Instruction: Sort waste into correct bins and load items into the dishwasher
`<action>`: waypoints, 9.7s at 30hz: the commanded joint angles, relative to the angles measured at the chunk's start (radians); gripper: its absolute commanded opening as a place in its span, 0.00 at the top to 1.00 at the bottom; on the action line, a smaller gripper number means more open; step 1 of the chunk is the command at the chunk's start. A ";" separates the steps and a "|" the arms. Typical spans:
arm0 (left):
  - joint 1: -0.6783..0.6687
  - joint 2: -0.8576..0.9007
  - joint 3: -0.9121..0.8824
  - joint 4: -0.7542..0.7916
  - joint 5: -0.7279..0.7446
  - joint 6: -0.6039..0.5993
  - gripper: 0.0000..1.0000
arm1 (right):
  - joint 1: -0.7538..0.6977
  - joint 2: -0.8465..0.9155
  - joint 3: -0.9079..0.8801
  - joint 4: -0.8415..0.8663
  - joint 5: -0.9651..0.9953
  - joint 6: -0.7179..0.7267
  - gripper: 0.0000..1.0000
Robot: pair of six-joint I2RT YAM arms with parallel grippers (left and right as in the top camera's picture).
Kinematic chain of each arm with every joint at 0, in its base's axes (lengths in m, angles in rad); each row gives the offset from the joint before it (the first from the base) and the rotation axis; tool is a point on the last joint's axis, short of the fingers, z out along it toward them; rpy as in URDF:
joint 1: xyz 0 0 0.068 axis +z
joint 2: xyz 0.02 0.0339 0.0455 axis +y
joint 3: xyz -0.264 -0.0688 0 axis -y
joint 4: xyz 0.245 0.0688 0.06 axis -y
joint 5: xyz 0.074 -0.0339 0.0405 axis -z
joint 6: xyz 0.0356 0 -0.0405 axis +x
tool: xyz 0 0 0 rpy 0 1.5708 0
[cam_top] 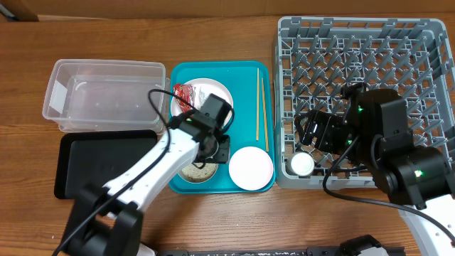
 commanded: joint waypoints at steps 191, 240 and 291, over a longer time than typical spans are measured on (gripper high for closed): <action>0.201 0.271 0.474 -0.138 -0.328 0.177 0.48 | -0.002 0.083 0.011 -0.040 -0.006 -0.017 0.05; 0.385 -0.147 0.776 -0.579 -0.137 0.190 0.00 | -0.002 0.084 0.011 -0.035 -0.006 -0.016 0.00; 0.396 -1.638 -0.895 0.731 -0.012 0.355 0.00 | -0.002 0.096 0.011 -0.035 -0.006 -0.016 0.00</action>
